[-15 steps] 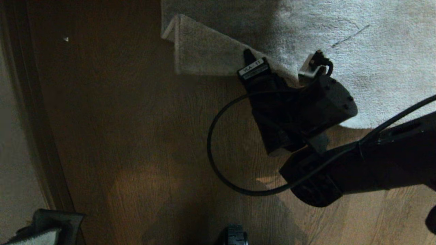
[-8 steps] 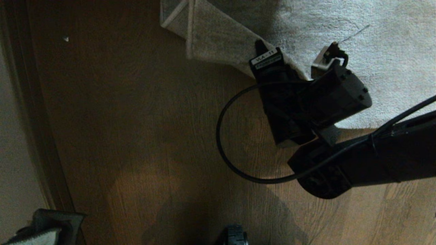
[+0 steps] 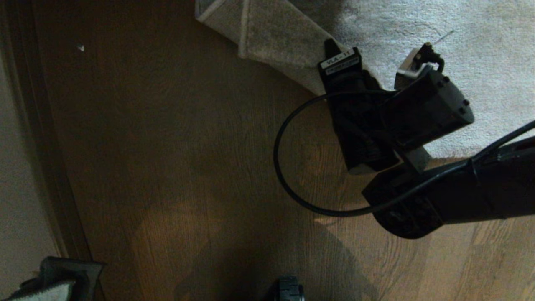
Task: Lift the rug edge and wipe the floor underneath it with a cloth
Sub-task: Lift up the carpet
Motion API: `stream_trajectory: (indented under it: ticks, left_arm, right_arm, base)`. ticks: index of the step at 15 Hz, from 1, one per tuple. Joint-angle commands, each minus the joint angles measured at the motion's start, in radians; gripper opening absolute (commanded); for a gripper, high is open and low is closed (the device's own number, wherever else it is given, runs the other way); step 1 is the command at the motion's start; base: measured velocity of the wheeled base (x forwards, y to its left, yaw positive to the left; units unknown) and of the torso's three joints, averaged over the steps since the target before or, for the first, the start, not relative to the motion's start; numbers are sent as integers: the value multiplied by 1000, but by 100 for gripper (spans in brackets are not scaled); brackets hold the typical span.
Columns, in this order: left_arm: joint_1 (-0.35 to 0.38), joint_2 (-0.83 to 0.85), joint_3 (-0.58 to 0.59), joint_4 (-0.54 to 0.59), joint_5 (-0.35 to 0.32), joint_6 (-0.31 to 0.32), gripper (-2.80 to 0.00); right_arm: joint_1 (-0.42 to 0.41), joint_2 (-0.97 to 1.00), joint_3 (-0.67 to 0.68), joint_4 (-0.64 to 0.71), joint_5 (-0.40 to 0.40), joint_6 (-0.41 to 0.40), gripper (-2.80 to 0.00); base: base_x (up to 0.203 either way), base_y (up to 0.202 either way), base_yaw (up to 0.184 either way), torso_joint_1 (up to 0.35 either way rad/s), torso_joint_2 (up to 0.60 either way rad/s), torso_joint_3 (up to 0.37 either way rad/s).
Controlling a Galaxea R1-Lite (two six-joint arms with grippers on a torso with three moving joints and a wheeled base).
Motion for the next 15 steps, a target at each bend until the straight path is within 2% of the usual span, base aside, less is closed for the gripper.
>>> stream_trajectory:
  ticks: [1,15]
  left_arm:
    - [-1,0,0,0,0,0,-280]
    - [0,0,0,0,0,0,-280]
  right_arm:
    - [-6,-16,14,-47,-3,3,-280]
    - [-55,-75,61,-47,-3,6,-280]
  base:
    - [0,0,0,0,0,0]
    - [0,0,0,0,0,0]
